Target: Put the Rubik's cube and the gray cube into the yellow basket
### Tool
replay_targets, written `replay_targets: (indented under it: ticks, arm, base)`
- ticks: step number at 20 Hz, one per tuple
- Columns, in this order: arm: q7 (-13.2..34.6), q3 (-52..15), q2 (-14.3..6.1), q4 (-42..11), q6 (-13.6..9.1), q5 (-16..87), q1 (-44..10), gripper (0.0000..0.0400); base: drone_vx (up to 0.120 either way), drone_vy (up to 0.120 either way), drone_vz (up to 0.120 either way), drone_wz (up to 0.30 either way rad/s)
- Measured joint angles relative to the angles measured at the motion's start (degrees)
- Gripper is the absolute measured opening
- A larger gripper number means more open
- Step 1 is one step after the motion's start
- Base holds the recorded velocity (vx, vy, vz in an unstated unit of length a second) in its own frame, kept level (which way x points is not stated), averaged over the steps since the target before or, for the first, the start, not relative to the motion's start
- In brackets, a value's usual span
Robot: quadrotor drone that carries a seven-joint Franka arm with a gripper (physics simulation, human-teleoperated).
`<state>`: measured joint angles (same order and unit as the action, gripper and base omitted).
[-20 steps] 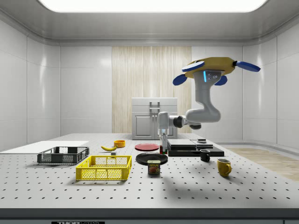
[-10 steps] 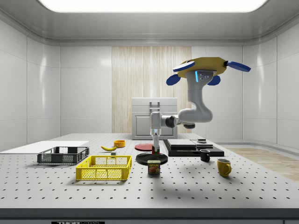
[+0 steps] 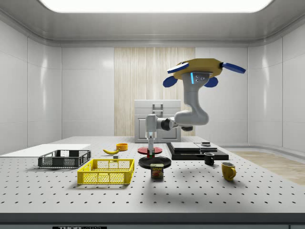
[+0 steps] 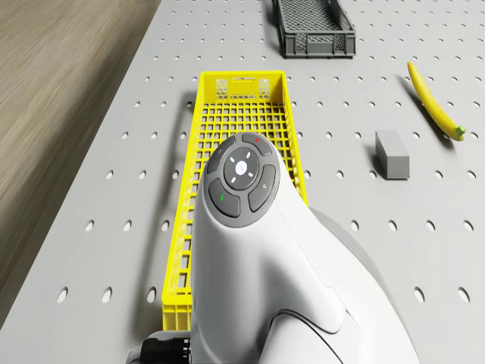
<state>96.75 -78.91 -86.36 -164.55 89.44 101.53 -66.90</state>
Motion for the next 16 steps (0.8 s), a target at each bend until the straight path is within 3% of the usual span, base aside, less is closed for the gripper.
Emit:
replay_targets:
  ticks: [16]
  arm:
    - [0.2,-0.2,-1.1,0.0,1.0,-0.4,-0.2,0.0325]
  base:
    - [0.12,0.0,0.0,0.0]
